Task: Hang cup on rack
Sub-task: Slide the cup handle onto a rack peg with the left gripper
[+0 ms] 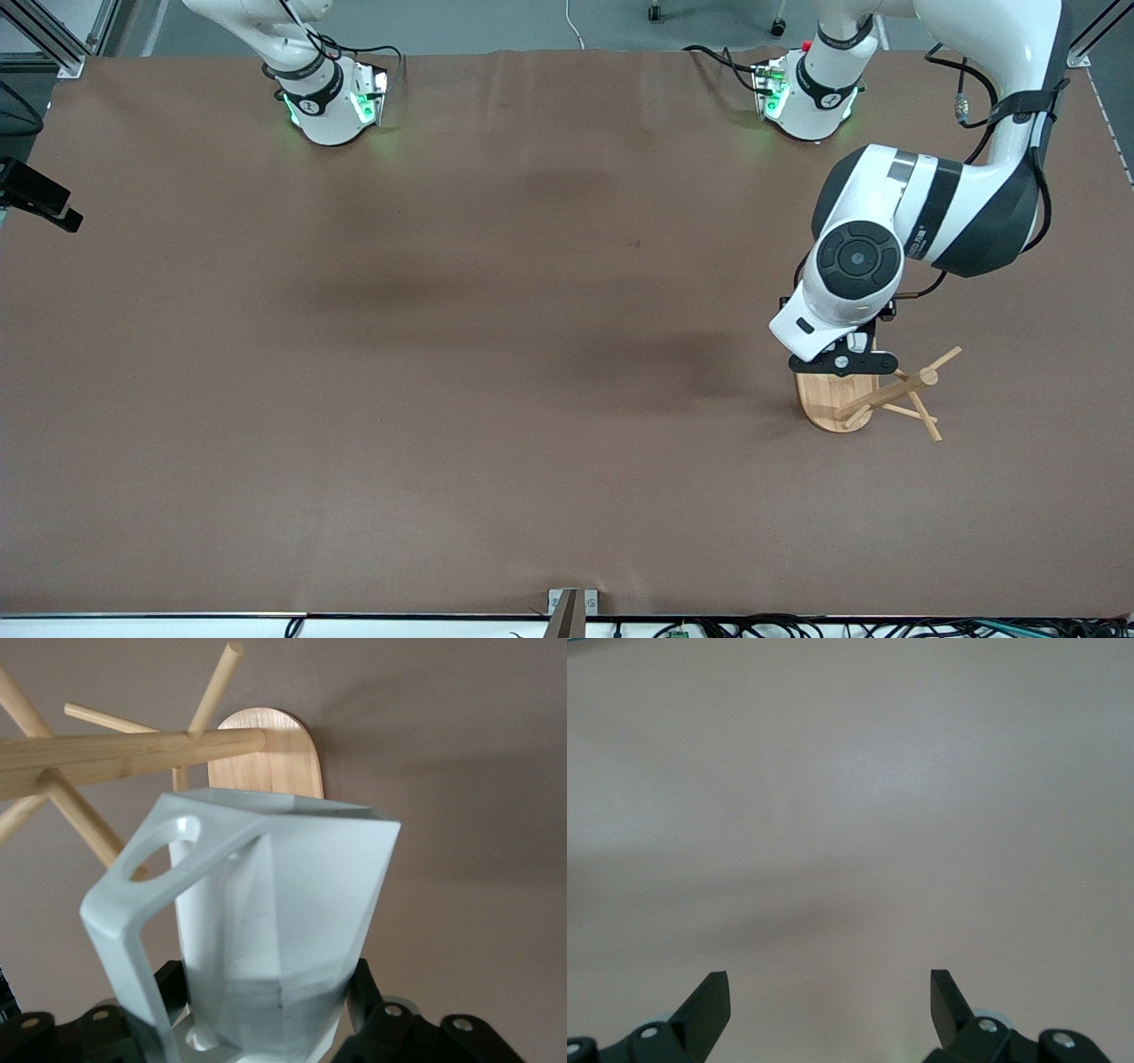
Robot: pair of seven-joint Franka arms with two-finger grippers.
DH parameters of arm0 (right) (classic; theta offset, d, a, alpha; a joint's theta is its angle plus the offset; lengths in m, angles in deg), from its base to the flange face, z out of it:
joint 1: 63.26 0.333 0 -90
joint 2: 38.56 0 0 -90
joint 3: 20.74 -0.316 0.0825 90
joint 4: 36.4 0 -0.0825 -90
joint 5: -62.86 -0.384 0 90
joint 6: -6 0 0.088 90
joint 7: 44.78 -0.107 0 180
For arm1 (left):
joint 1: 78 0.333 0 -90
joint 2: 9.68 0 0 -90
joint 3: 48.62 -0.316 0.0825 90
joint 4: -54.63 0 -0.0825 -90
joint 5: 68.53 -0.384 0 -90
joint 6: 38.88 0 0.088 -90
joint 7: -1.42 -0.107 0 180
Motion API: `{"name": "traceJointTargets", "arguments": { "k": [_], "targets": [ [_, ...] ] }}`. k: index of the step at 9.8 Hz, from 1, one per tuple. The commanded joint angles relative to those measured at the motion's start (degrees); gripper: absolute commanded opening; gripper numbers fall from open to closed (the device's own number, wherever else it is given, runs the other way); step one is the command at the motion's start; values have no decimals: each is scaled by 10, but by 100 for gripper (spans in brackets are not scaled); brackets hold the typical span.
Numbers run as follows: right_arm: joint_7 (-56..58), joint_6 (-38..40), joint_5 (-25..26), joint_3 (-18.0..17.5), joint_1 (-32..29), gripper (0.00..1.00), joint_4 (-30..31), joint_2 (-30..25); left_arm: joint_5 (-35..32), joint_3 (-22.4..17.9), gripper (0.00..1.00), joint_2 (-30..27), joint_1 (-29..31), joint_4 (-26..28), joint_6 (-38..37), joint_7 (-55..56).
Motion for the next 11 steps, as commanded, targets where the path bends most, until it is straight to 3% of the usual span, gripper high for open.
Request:
{"name": "traceJointTargets", "arguments": {
  "k": [1,11],
  "targets": [
    [-6,-1,-7,-1,-3,100,0,-4,6,4,4,-8,10,28,12,-10],
    [-8,-5,-6,1,-5,100,3,-4,4,4,8,5,29,29,33,-43]
  ]
}}
